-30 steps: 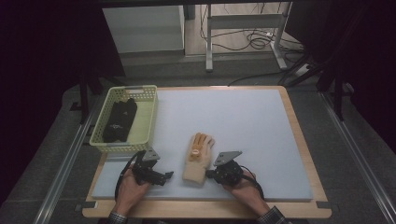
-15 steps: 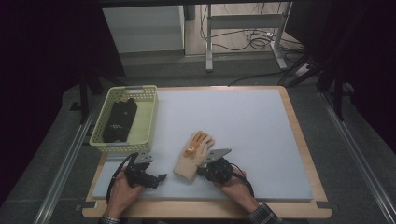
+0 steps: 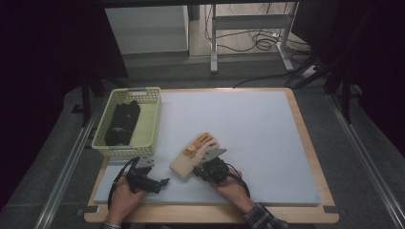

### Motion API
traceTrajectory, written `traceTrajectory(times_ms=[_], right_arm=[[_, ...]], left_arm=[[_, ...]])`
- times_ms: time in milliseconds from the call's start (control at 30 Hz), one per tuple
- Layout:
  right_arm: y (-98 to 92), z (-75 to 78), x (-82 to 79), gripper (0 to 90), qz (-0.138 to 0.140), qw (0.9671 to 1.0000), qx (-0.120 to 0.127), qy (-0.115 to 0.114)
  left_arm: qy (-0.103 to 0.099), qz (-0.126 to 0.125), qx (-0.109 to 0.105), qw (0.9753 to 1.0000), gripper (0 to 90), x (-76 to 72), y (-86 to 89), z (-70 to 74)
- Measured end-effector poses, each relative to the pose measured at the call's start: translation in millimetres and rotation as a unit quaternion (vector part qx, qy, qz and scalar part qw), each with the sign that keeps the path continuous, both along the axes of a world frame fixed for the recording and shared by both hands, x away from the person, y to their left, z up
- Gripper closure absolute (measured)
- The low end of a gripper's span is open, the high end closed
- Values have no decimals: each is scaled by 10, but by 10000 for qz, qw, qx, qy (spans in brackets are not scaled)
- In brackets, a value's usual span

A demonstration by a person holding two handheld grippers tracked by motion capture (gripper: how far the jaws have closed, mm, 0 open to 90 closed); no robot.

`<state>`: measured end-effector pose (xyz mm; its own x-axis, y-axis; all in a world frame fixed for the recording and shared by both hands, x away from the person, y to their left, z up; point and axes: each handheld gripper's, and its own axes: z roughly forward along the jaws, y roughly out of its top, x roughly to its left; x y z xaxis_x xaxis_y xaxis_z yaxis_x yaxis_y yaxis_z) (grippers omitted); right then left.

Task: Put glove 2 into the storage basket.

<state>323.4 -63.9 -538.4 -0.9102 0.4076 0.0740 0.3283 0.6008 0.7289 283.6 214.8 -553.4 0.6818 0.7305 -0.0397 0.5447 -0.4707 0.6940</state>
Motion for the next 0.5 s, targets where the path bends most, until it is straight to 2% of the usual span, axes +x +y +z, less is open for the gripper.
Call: traceTrajectory(times_ms=[167,267,500], right_arm=[[47,-12,23,885,-20,10000,56,-12],[92,-11,33,882,8,9999,13,-99],[-24,38,13,824,-21,9999,-5,-146]], left_arm=[[0,1,8,10000,17,0,-3,0],[0,3,21,10000,17,-2,-5,0],[3,3,21,10000,16,0,-5,0]])
